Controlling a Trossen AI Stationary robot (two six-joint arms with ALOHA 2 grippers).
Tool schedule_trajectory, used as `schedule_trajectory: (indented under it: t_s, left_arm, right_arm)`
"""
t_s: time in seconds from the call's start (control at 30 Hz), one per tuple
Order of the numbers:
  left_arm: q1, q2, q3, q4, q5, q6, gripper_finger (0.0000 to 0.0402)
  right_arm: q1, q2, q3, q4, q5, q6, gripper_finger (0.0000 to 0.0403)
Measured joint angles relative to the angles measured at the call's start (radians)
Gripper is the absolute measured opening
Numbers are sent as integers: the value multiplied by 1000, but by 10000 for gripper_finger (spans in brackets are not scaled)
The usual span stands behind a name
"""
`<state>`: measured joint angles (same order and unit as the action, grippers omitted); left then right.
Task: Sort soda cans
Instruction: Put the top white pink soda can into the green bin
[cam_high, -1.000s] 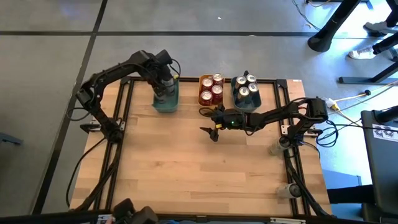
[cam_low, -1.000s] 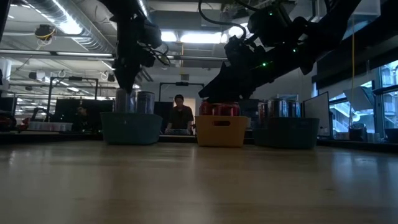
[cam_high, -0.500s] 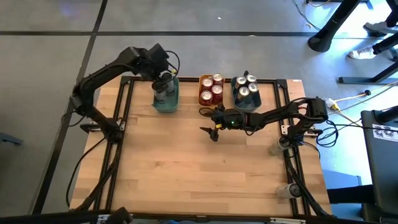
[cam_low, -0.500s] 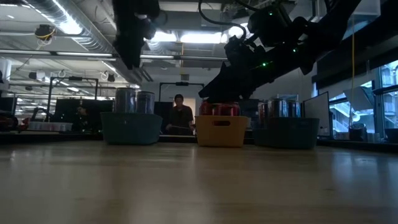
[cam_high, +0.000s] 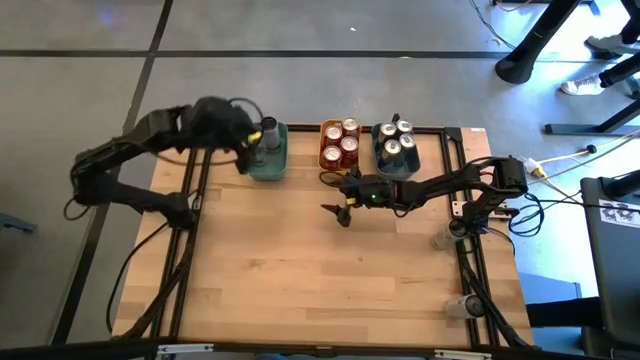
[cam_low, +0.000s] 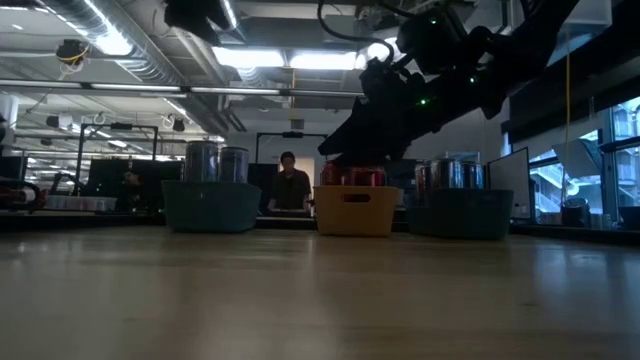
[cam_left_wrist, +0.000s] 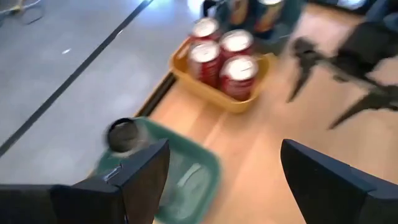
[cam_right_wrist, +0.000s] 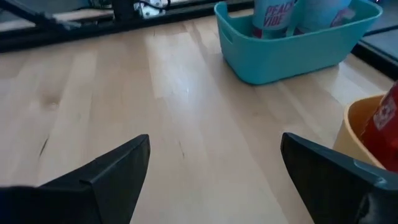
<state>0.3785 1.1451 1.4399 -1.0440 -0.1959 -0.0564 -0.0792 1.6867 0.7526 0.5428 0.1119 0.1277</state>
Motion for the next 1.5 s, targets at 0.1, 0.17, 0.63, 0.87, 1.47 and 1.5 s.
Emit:
schedule_trajectory:
  t_s: [0.1,0.17,0.63,0.87,1.47,1.5]
  left_arm:
    - [-77,-68,-111,93,10,-48,295]
    - [-127,-103,-187,159,13,-71,295]
    - [-299,-137,-514,529,13,-57,295]
    - [-321,-137,-607,714,13,-41,295]
    - [-320,-137,-713,870,13,-99,295]
    - [-320,-137,-713,870,13,-100,295]
  right_arm:
    - [1,-24,20,-83,-11,4,360]
    - [1,-67,44,-175,-25,4,360]
    - [1,-487,302,-1137,11,105,360]
    - [1,-598,379,-1549,-3,295,360]
    - [181,-617,380,-2117,-70,599,360]
    - [198,-617,380,-2113,-70,605,360]
